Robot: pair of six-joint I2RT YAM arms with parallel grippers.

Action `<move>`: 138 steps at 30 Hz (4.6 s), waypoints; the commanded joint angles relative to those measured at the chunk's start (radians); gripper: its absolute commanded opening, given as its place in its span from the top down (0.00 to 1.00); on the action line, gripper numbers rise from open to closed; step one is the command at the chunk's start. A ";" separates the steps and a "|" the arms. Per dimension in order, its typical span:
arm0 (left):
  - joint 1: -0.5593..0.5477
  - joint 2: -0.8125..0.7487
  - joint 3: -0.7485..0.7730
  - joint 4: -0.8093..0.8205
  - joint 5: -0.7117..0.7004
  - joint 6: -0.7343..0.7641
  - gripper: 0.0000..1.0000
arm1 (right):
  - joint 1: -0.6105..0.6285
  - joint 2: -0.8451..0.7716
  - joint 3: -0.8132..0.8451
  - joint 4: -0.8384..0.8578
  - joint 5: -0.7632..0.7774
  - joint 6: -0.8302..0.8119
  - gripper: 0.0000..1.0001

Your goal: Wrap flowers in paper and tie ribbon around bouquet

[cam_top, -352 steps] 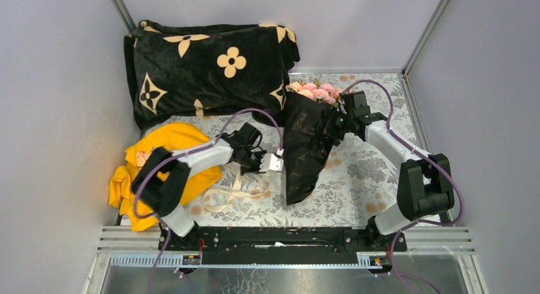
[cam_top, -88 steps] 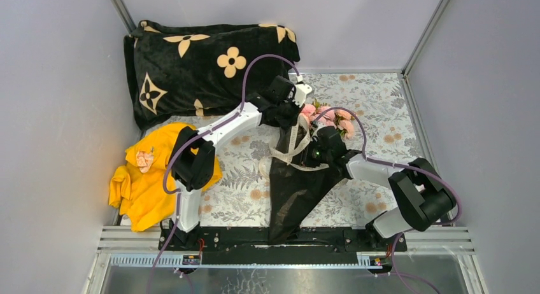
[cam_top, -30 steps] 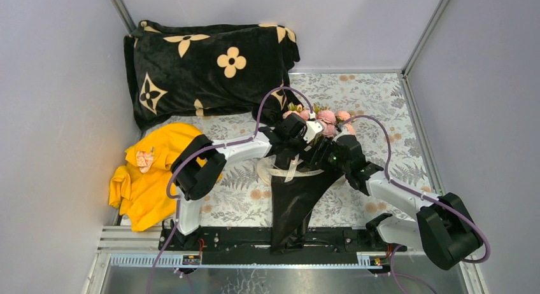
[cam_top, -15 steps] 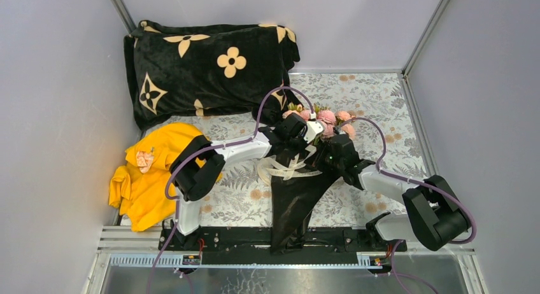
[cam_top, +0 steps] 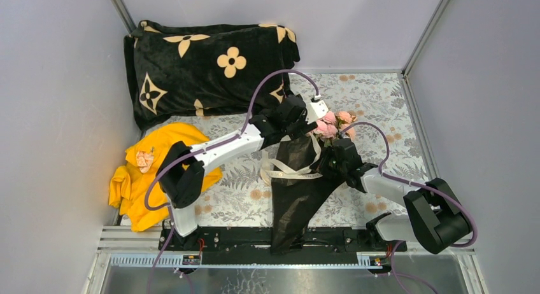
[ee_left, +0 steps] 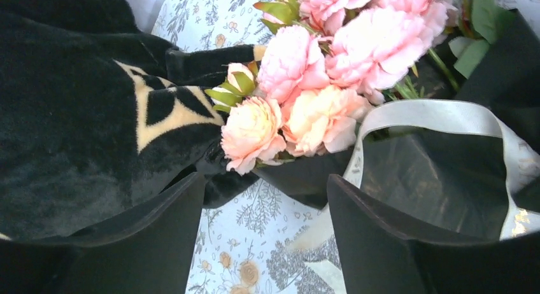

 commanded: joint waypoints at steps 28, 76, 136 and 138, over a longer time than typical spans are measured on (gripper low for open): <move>-0.170 -0.023 -0.362 0.016 0.345 0.313 0.45 | -0.025 -0.009 0.036 -0.048 -0.078 -0.054 1.00; -0.094 -0.043 -0.205 0.055 0.219 -0.054 1.00 | -0.107 -0.109 0.424 -0.853 -0.060 -0.469 0.62; -0.008 0.020 -0.241 0.049 0.424 -0.185 1.00 | 0.326 -0.125 0.006 -0.104 0.466 -0.383 0.88; -0.009 0.018 -0.244 0.046 0.428 -0.190 1.00 | 0.326 -0.144 -0.001 -0.135 0.502 -0.343 0.93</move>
